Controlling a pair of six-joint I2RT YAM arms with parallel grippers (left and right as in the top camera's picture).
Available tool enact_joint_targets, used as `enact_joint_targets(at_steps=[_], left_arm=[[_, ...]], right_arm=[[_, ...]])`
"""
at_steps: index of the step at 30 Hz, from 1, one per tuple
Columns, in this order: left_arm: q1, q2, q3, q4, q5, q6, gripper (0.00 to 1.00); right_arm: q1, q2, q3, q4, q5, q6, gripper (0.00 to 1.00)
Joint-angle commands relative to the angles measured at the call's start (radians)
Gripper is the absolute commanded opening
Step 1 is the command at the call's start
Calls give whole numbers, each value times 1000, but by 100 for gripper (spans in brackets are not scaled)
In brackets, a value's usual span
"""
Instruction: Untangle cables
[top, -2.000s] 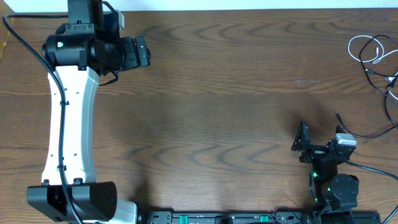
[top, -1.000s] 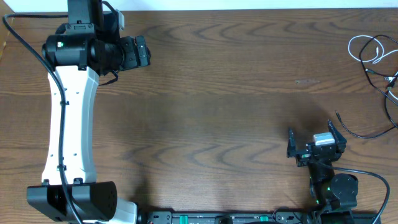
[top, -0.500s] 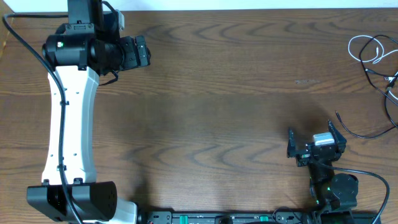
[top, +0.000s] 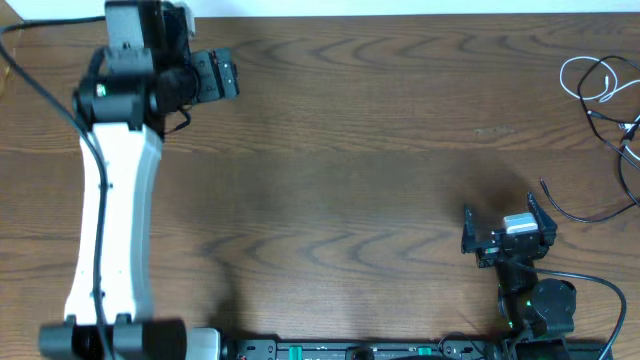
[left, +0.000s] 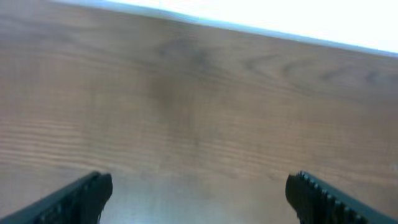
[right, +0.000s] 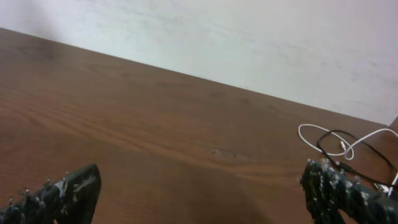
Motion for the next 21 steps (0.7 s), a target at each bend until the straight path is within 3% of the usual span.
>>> enact_joint_targets(at_steps=[1, 8, 11, 21], left_arm=[[-14, -176, -199, 161, -10, 78, 94], [9, -589, -746, 670, -36, 156, 94], [23, -746, -949, 818, -35, 170, 94], [35, -1119, -1350, 910, -37, 341, 98]], right_arm=[[-6, -6, -1, -4, -13, -8, 99], [-6, -6, -1, -4, -13, -8, 99], [-6, -6, -1, -4, -13, -7, 99], [-6, -6, -1, -4, -13, -8, 99]])
